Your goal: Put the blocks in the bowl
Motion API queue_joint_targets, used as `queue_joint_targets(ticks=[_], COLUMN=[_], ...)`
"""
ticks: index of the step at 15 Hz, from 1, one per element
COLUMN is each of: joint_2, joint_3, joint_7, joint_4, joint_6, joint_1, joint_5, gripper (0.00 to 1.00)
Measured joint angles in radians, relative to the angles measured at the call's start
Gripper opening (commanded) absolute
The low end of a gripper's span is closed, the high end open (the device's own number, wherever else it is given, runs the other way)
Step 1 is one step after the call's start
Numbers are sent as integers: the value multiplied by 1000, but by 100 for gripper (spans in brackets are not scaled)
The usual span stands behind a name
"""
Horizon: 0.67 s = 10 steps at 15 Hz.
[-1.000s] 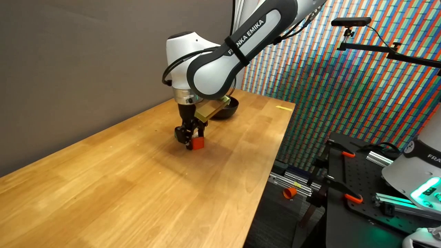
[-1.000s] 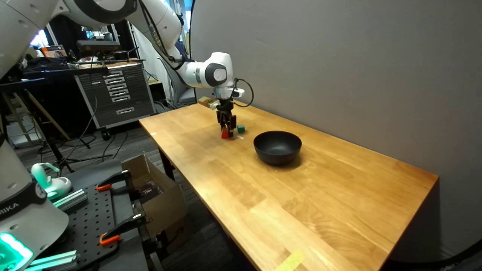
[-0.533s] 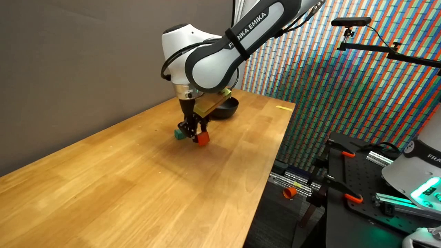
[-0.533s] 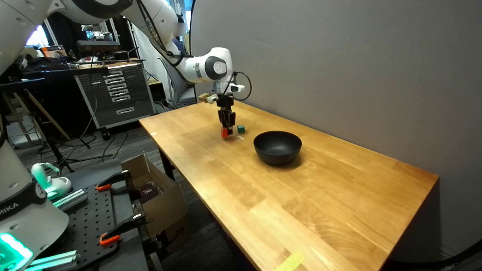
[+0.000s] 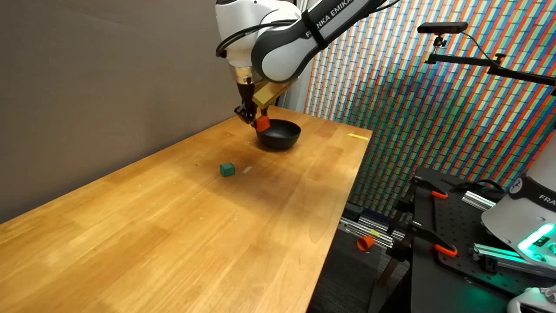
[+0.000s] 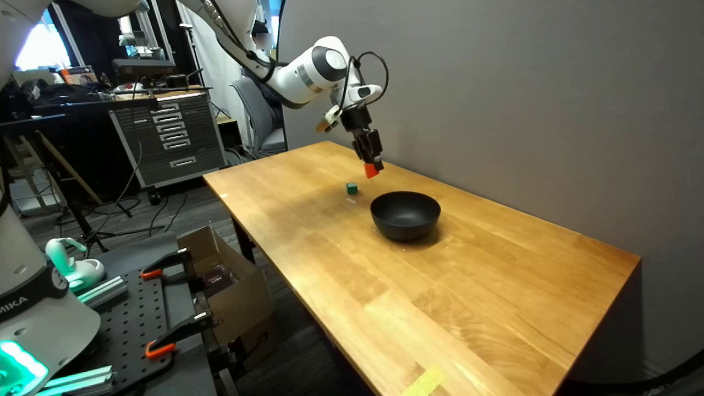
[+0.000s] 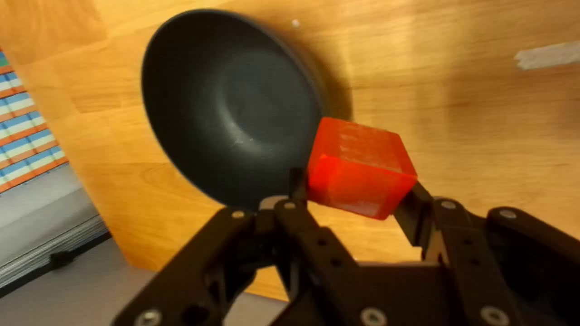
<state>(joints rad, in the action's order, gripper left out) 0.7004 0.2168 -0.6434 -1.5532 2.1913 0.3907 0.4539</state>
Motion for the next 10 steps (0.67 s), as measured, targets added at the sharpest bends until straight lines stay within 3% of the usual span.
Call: queue_joint_targets(ticks=[3,4,6,8,10], joint_2=[-7,-7,-7,-7,-7], joint_3=[36,43,46,40,24], joint_7=[-54,-70,-94,-101,-102], joint_4=[1,0,-3,-8,-13], joint_6=[6,8,12,21,37], joint_1=[-13,-22,-44,-63,-71], joint_5=[85,103,128,130,130], gripper=[24,74,80,96,100])
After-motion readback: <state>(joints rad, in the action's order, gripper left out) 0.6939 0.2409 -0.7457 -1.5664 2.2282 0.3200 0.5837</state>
